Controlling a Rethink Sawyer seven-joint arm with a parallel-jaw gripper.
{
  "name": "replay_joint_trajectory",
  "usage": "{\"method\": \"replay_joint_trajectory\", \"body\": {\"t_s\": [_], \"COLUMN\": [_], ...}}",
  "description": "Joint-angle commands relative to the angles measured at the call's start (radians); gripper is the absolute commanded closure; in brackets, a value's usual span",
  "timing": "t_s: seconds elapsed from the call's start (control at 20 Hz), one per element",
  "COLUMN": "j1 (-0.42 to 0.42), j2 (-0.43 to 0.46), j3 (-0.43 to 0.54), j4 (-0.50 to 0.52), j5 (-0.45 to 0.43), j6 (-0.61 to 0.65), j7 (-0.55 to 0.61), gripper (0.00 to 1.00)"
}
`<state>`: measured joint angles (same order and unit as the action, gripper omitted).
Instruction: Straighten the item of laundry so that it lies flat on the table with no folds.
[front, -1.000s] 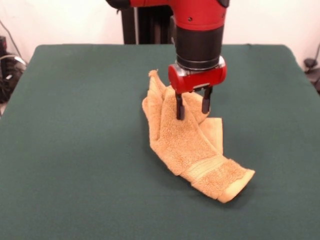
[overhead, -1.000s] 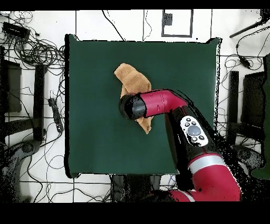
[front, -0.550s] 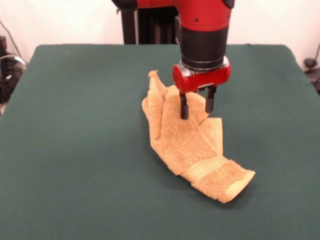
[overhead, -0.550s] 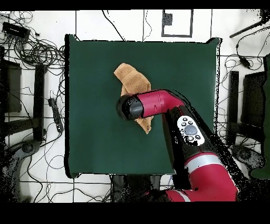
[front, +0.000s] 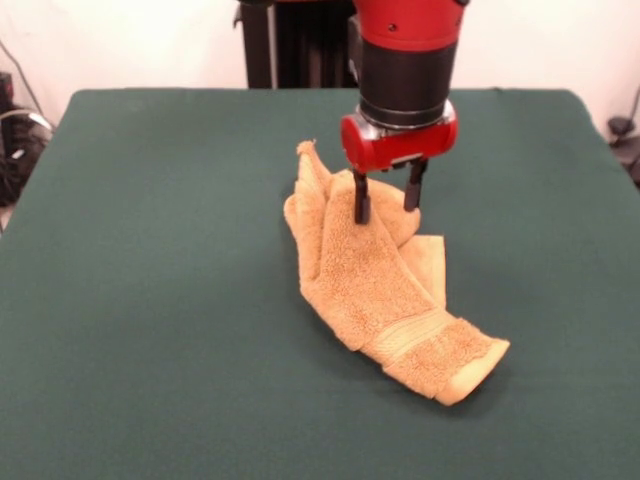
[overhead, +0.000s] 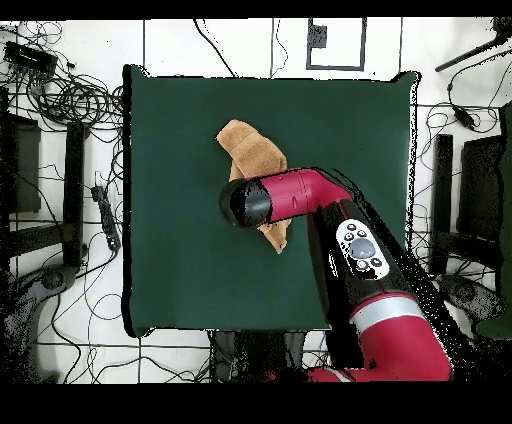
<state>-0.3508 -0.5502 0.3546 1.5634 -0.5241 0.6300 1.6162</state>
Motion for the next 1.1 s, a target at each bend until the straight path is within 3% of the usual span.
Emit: {"method": "replay_joint_trajectory", "body": {"t_s": [0.05,0.75,1.1], "j1": [0.026,-0.024,-0.030], "j2": [-0.023,-0.013,0.026], "j3": [0.017,0.052,0.042], "j4": [0.034,0.008,0.020], "j5": [0.012,-0.023,-0.047], "j6": [0.186,0.196,0.119], "j7": [-0.059,-0.120,-0.087], "gripper": [0.00,0.00,0.00]}}
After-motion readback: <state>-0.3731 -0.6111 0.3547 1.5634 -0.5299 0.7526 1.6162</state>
